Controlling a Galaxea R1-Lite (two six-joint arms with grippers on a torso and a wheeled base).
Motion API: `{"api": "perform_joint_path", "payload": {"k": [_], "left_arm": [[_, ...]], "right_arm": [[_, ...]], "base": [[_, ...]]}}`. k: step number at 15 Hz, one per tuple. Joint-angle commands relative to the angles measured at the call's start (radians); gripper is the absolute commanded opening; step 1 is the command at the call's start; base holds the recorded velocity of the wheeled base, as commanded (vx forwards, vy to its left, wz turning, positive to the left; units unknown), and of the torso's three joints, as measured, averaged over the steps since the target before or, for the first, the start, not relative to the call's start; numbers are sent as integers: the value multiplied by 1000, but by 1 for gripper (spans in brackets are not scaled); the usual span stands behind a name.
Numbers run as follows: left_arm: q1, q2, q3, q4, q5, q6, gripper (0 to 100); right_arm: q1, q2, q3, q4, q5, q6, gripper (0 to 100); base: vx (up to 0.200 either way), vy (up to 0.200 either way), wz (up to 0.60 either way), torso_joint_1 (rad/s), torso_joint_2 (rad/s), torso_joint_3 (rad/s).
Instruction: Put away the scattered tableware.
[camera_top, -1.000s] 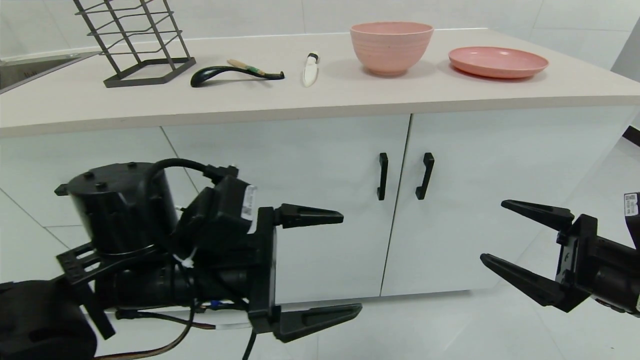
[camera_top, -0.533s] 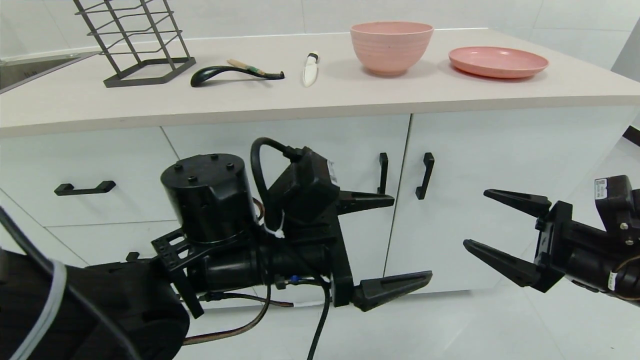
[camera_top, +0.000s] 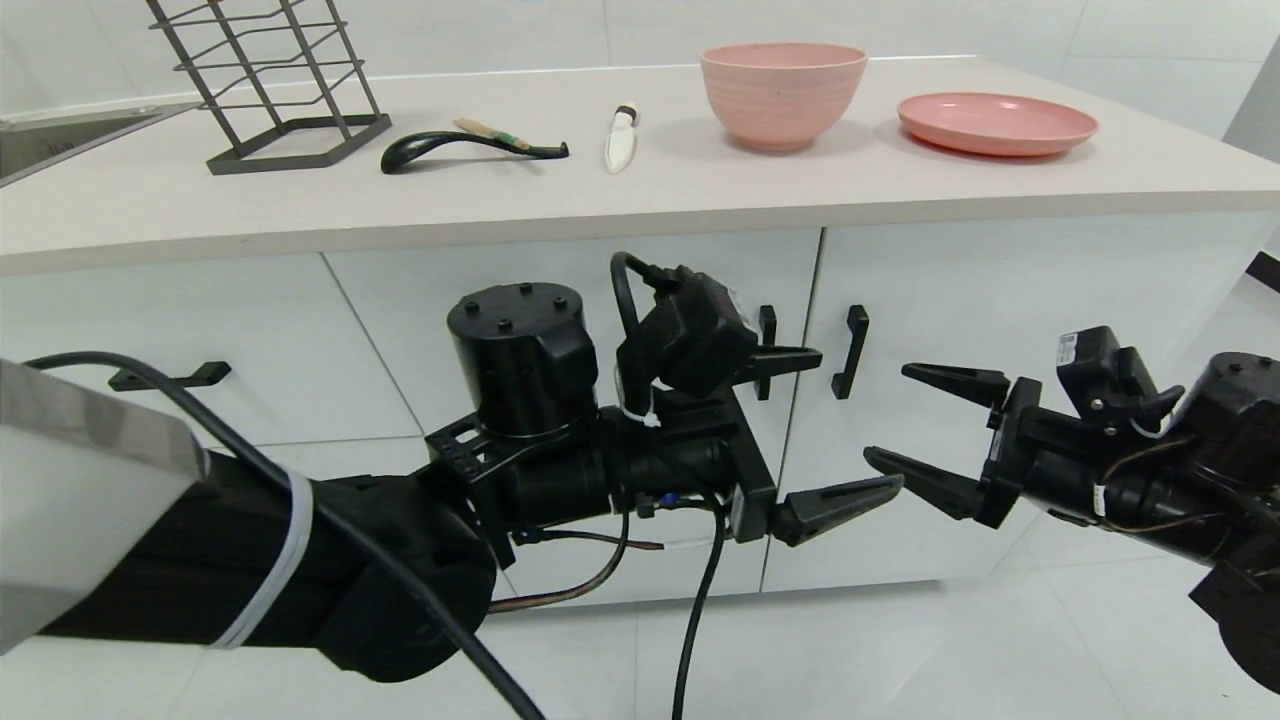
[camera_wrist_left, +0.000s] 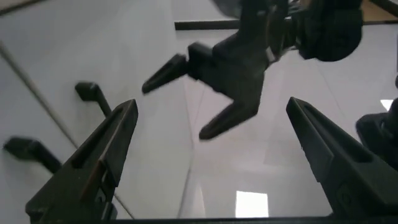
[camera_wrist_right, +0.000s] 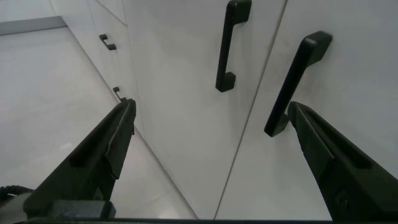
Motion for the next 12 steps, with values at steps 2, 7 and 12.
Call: {"api": "perform_joint_path", "payload": {"k": [2, 7, 12], "left_arm": [[5, 49, -62, 15, -105, 23, 100], [57, 63, -102, 63, -56, 25, 100], [57, 81, -124, 61, -50, 23, 100]], "right_arm": [[0, 111, -84, -6, 22, -1, 100], [0, 179, -205, -6, 34, 1, 100], [0, 183, -228, -6, 42, -1, 100]], "base": [[0, 0, 0, 0, 0, 0], [0, 0, 0, 0, 0, 0], [0, 0, 0, 0, 0, 0]]}}
